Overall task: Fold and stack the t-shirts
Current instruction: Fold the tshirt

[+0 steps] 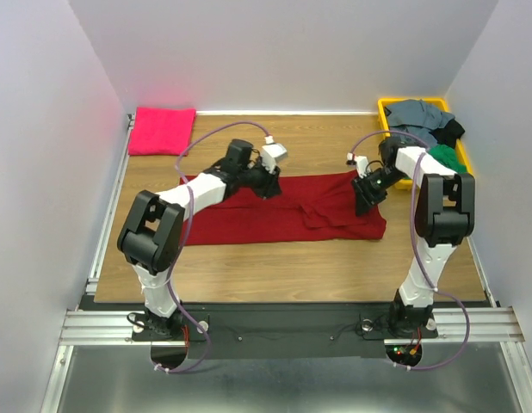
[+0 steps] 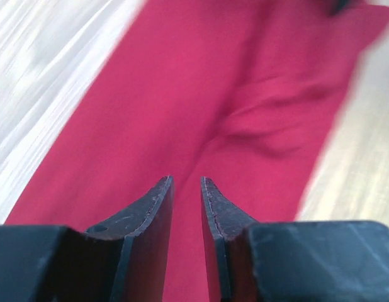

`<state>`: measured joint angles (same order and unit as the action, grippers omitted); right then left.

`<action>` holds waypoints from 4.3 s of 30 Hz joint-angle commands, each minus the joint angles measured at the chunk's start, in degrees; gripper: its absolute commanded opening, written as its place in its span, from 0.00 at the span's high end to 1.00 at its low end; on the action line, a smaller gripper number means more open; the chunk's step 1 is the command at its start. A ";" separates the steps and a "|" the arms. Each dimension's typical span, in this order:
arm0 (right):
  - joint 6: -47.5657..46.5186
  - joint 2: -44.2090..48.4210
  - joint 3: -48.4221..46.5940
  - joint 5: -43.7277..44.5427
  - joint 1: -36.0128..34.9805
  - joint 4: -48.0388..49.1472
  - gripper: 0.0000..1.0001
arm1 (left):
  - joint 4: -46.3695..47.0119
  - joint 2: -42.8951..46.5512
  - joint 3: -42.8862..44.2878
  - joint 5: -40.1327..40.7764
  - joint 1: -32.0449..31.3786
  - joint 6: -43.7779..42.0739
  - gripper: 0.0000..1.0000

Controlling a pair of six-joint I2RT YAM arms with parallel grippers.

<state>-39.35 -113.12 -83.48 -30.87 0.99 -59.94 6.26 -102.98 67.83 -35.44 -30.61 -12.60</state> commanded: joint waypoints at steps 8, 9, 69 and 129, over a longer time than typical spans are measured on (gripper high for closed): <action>7.62 -5.08 -2.12 14.52 -0.91 9.32 0.58 | -12.67 4.37 -2.54 9.60 9.24 3.73 0.71; 7.89 -5.61 -2.91 15.83 -0.91 10.01 0.58 | -14.16 4.02 -2.01 10.82 9.95 3.29 0.71; 28.19 -33.56 -46.58 21.47 -8.29 11.59 0.73 | -37.13 23.71 -7.45 7.40 6.17 -22.65 0.72; 37.68 -36.80 -47.90 14.78 -18.75 17.57 0.74 | -22.96 28.89 -11.06 0.10 4.58 -3.67 0.56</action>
<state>-3.03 -142.50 -125.99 -23.51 -17.34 -43.51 -19.42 -74.11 56.73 -35.68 -29.30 -20.73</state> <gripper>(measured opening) 0.261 0.441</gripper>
